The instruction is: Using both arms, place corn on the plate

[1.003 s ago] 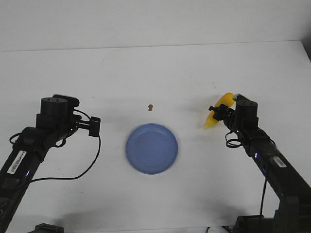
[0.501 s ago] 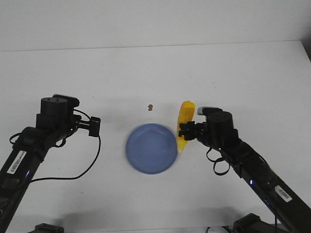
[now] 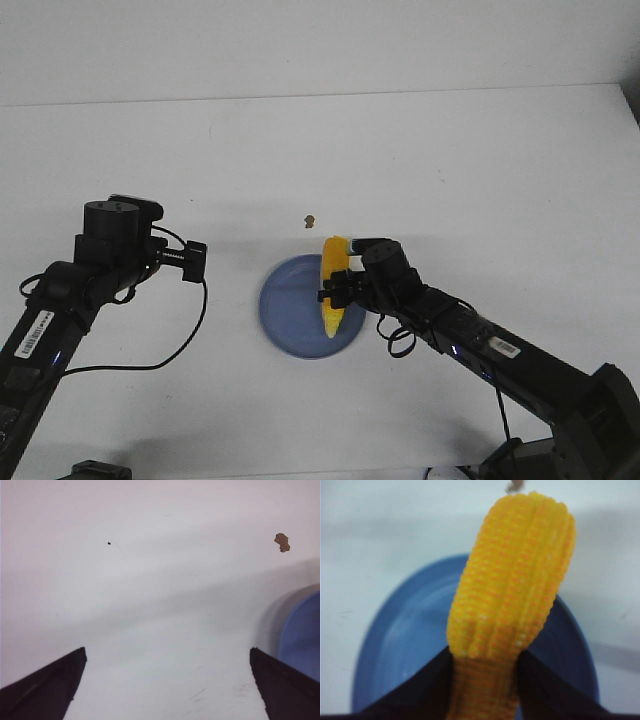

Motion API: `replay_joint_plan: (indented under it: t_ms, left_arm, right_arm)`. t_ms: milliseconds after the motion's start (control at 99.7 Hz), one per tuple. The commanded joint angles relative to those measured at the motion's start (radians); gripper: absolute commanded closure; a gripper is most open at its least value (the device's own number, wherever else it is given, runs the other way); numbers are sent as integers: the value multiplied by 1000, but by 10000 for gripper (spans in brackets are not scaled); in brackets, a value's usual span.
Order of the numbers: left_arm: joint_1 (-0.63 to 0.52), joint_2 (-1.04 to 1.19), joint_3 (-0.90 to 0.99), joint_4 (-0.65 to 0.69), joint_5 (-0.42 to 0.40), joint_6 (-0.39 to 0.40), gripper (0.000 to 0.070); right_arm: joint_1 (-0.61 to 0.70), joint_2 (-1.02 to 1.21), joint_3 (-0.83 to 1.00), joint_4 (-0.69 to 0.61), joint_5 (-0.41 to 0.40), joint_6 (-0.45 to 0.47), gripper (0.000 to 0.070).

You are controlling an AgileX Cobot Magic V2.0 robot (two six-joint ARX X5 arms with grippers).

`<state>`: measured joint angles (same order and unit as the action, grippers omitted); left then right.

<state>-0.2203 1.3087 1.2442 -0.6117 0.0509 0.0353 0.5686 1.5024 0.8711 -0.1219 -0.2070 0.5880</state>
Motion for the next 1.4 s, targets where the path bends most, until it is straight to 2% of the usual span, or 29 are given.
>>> replay_joint_plan:
  t_ms: [0, 100, 140, 180, 281, 311, 521, 722, 872, 1113, 1223, 1394]
  left_arm:
    - [-3, 12, 8, 2, 2, -6, 0]
    - [-3, 12, 8, 2, 2, -7, 0]
    - [-3, 12, 8, 2, 2, -8, 0]
    - [-3, 12, 8, 2, 2, -10, 0]
    - [-3, 12, 8, 2, 2, -10, 0]
    - [-3, 12, 8, 2, 2, -10, 0]
    - [-2, 12, 8, 1, 2, -15, 0]
    - [-2, 12, 8, -2, 2, -27, 0]
    - [-2, 4, 8, 0, 2, -36, 0]
    - [-2, -75, 3, 8, 2, -51, 0]
    - [-1, -149, -10, 27, 2, -63, 0]
    - [-1, -317, -103, 114, -9, -76, 0]
  right_arm:
    - [16, 20, 19, 10, -2, 18, 359]
    - [28, 23, 19, 13, -2, 19, 340]
    - [31, 23, 19, 17, -1, 19, 310]
    - [32, 23, 19, 18, -1, 21, 244]
    - [33, 23, 19, 18, -1, 23, 30]
    - [32, 23, 19, 18, -1, 23, 0]
    - [32, -32, 19, 17, 13, 24, 0]
    - [19, -190, 19, -10, 131, -23, 0]
    - [-40, -349, 19, -82, 233, -143, 0]
    - [-241, -584, 19, -264, 384, -369, 0]
    - [-317, -679, 19, -302, 391, -460, 0]
    - [-379, -800, 19, -338, 390, -537, 0]
